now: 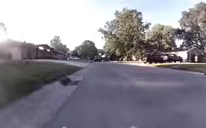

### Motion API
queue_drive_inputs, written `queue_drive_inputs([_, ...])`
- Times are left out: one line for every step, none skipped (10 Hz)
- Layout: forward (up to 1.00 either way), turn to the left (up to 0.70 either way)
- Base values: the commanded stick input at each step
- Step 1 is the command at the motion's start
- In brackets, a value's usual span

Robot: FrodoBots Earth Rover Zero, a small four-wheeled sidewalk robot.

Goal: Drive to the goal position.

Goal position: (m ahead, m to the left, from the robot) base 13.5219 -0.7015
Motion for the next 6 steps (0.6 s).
queue_drive_inputs([1.00, 0.00])
queue_drive_inputs([1.00, 0.00])
queue_drive_inputs([1.00, 0.00])
queue_drive_inputs([1.00, 0.00])
queue_drive_inputs([1.00, 0.00])
queue_drive_inputs([1.00, 0.00])
